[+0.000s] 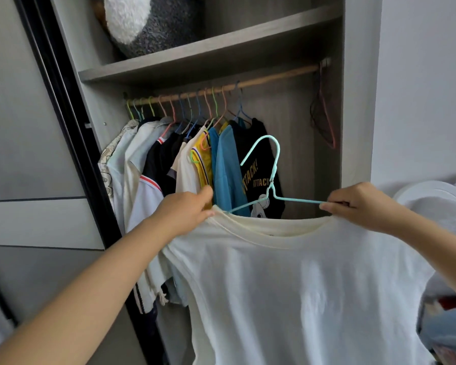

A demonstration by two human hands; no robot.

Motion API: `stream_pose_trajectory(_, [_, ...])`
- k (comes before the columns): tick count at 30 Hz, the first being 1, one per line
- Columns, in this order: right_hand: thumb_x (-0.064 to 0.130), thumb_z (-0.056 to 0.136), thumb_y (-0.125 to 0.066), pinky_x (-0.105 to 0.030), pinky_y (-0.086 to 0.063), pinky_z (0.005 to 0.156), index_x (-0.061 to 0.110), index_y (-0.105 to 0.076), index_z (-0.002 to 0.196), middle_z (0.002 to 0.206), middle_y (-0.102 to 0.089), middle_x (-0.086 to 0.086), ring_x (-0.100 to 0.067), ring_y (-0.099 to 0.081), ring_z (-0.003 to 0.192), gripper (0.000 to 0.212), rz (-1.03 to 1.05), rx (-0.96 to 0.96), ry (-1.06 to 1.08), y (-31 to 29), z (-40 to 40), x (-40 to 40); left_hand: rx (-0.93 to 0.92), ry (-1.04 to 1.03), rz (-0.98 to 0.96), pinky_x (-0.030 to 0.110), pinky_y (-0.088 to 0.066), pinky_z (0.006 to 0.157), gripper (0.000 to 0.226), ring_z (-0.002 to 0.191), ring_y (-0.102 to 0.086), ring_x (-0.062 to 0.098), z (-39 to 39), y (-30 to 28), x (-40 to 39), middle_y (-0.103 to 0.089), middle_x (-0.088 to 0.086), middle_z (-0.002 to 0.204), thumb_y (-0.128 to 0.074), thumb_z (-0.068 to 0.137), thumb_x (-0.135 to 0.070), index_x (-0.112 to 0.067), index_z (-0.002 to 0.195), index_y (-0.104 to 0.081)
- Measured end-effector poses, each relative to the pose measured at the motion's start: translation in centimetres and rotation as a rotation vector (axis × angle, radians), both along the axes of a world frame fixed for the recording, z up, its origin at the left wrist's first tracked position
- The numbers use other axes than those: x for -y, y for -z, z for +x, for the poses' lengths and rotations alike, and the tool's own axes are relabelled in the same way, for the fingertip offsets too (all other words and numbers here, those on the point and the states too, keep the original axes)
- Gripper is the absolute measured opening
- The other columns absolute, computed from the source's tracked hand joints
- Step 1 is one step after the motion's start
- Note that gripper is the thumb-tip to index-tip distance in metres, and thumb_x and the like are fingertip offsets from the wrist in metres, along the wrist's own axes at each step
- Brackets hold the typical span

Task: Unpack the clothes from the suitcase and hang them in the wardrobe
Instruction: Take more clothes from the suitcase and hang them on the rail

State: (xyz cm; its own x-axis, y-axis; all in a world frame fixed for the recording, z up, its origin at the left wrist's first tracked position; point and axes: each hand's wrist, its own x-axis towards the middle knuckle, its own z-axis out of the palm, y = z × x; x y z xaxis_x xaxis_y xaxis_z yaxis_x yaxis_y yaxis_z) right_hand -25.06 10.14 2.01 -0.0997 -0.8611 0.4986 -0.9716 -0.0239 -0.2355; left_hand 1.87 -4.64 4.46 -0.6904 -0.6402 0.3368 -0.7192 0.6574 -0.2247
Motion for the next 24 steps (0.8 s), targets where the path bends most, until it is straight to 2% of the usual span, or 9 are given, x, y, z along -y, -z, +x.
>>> stream_pose_trajectory(3, [0.026, 0.090, -0.056, -0.018, -0.033, 0.050, 0.010, -0.056, 0.064, 0.053, -0.044, 0.002, -0.009, -0.040, 0.051, 0.029, 0.048, 0.067, 0.145, -0.2, -0.6, -0.3, -0.287, -0.062, -0.004, 0.029, -0.035, 0.055, 0.026, 0.073, -0.056, 0.028, -0.6, 0.7, 0.9, -0.053, 0.004, 0.073, -0.043, 0.095, -0.034, -0.012, 0.102, -0.030])
stream_pose_trajectory(6, [0.023, 0.089, -0.057, -0.019, -0.030, 0.050, 0.017, -0.052, 0.054, 0.054, -0.045, 0.000, -0.010, -0.039, 0.052, 0.036, 0.077, 0.207, 0.272, -0.5, -1.1, -0.9, -0.180, -0.110, 0.029, 0.031, -0.041, 0.068, 0.025, 0.091, -0.058, 0.025, -1.0, 1.7, 1.8, -0.062, 0.006, 0.097, -0.041, 0.095, -0.035, -0.013, 0.106, -0.038])
stream_pose_trajectory(9, [0.015, 0.086, -0.061, -0.025, -0.028, 0.049, 0.006, -0.060, 0.065, 0.057, -0.044, -0.007, -0.016, -0.037, 0.052, 0.023, 0.038, 0.536, 0.360, -1.3, -1.5, -0.9, -0.104, -0.159, 0.109, 0.033, -0.041, 0.080, 0.032, 0.105, -0.053, 0.024, -1.5, 2.3, 2.7, -0.057, 0.006, 0.112, -0.040, 0.095, -0.037, -0.013, 0.117, -0.040])
stream_pose_trajectory(12, [0.008, 0.082, -0.062, -0.026, -0.034, 0.055, 0.001, -0.061, 0.077, 0.068, -0.048, -0.013, -0.024, -0.044, 0.059, 0.009, -0.027, 0.838, 0.375, -2.4, -1.2, 0.0, -0.071, -0.164, 0.146, 0.032, -0.040, 0.080, 0.031, 0.107, -0.050, 0.023, -2.4, 2.5, 3.5, -0.054, 0.006, 0.117, -0.034, 0.098, -0.035, -0.013, 0.119, -0.040])
stream_pose_trajectory(16, [-0.004, 0.082, -0.050, -0.026, -0.042, 0.052, 0.003, -0.051, 0.075, 0.065, -0.047, -0.011, -0.023, -0.048, 0.049, 0.010, -0.114, 1.191, 0.279, -4.2, 0.1, 2.9, -0.035, -0.139, 0.196, 0.029, -0.035, 0.074, 0.031, 0.106, -0.051, 0.022, -3.9, 2.6, 4.9, -0.053, 0.005, 0.119, -0.033, 0.098, -0.035, -0.014, 0.120, -0.040])
stream_pose_trajectory(19, [-0.003, 0.082, -0.048, -0.023, -0.031, 0.052, 0.001, -0.049, 0.085, 0.067, -0.040, -0.010, -0.021, -0.038, 0.054, 0.006, -0.145, 1.103, 0.315, -5.0, 1.1, 6.2, -0.068, -0.135, 0.226, 0.028, -0.037, 0.072, 0.035, 0.098, -0.051, 0.022, -5.1, 2.1, 6.1, -0.052, 0.005, 0.107, -0.037, 0.096, -0.036, -0.013, 0.122, -0.039])
stream_pose_trajectory(21, [-0.002, 0.085, -0.045, -0.022, -0.025, 0.048, 0.003, -0.046, 0.094, 0.066, -0.036, -0.007, -0.017, -0.034, 0.054, 0.010, -0.171, 1.043, 0.326, -5.7, 1.4, 8.5, -0.107, -0.121, 0.220, 0.029, -0.040, 0.070, 0.035, 0.090, -0.050, 0.019, -5.8, 1.2, 7.1, -0.046, 0.002, 0.096, -0.039, 0.096, -0.037, -0.013, 0.121, -0.039])
stream_pose_trajectory(24, [-0.002, 0.090, -0.038, -0.024, -0.024, 0.046, 0.001, -0.047, 0.113, 0.066, -0.036, -0.005, -0.014, -0.034, 0.053, 0.024, -0.219, 1.075, 0.281, -7.4, 1.1, 12.3, -0.182, -0.099, 0.155, 0.031, -0.043, 0.070, 0.037, 0.094, -0.053, 0.022, -7.3, -0.5, 9.4, -0.050, 0.003, 0.100, -0.040, 0.095, -0.038, -0.012, 0.122, -0.039])
